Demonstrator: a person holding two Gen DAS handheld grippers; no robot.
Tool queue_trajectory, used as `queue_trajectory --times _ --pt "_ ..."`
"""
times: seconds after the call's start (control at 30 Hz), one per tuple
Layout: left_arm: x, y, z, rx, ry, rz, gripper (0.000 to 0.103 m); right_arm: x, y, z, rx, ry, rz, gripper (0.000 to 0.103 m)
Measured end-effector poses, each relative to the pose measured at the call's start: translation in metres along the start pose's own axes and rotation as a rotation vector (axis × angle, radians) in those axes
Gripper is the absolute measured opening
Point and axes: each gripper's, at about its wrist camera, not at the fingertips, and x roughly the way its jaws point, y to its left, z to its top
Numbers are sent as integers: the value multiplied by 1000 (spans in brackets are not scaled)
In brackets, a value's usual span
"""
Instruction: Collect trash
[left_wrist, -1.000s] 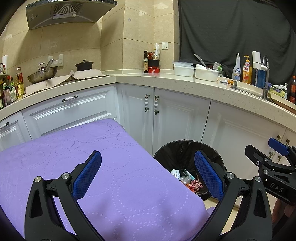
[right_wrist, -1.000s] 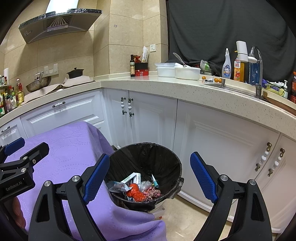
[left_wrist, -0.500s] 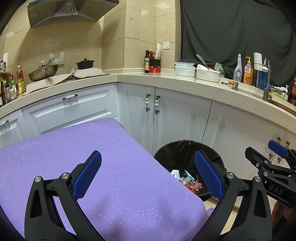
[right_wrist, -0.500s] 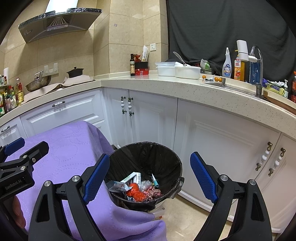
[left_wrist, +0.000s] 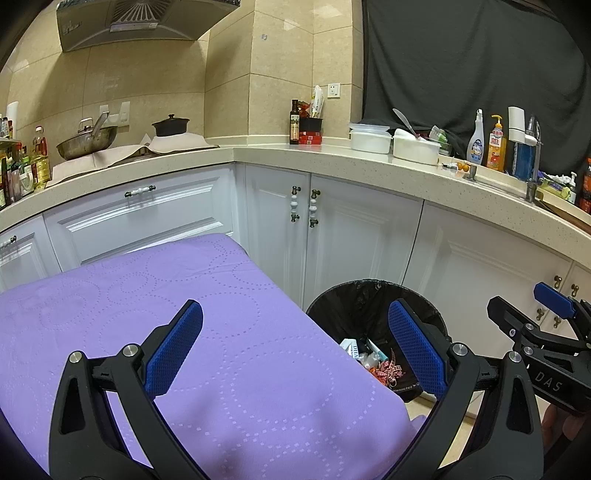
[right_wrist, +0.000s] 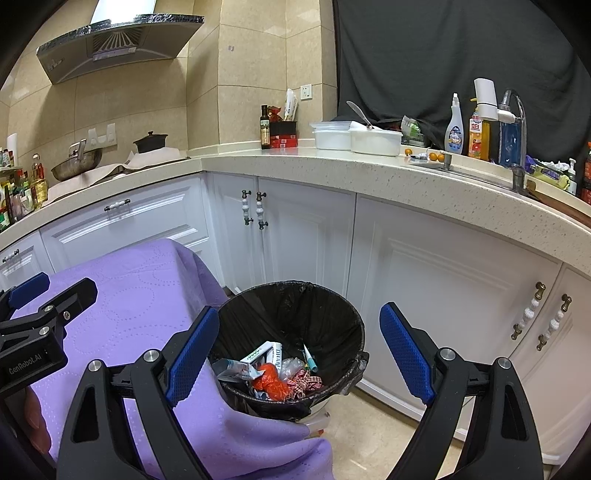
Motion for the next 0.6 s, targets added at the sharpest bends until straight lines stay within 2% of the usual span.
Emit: queue_trajectory --times 0.6 --pt "5 6 -2 -46 8 -27 98 3 2 -3 -2 6 1 86"
